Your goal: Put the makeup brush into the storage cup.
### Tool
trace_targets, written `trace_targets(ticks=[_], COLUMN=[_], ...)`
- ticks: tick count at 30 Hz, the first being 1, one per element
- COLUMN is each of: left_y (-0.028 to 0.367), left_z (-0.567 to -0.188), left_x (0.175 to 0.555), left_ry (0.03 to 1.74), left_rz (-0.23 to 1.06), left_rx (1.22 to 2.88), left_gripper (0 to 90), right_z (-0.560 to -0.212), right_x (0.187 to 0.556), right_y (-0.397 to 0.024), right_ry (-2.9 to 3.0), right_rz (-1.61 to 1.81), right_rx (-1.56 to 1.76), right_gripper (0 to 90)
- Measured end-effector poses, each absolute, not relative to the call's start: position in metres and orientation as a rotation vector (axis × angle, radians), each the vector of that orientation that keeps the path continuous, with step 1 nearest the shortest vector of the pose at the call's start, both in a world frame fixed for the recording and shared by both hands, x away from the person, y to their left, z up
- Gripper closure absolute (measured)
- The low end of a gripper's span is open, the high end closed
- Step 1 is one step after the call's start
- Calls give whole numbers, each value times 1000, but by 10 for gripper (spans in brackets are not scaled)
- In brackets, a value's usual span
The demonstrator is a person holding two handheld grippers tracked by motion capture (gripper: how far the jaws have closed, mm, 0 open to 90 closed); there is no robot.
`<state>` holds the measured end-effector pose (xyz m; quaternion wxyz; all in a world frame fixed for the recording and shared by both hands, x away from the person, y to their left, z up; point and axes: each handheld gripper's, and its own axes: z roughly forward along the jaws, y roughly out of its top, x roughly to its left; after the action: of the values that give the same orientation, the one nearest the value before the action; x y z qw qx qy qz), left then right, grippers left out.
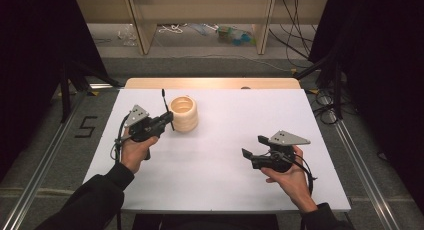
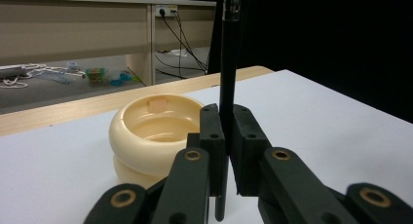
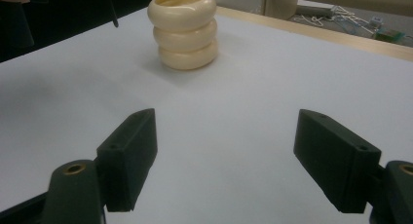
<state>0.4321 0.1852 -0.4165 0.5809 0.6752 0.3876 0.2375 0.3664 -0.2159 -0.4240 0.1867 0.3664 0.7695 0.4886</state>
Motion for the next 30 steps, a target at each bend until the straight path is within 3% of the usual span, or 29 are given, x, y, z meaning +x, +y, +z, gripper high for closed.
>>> trace_targets(ticks=[30], left_y=[175], left_z=[-402], left_x=[471], left_ry=[931], left_rz=[590], left_rx=[1578], left_gripper=[846], right_z=[-429], right_x=[355], right_y=[-225], right_ry=[2146], right_rz=[1395], right_rx=[1030], right_gripper=[251])
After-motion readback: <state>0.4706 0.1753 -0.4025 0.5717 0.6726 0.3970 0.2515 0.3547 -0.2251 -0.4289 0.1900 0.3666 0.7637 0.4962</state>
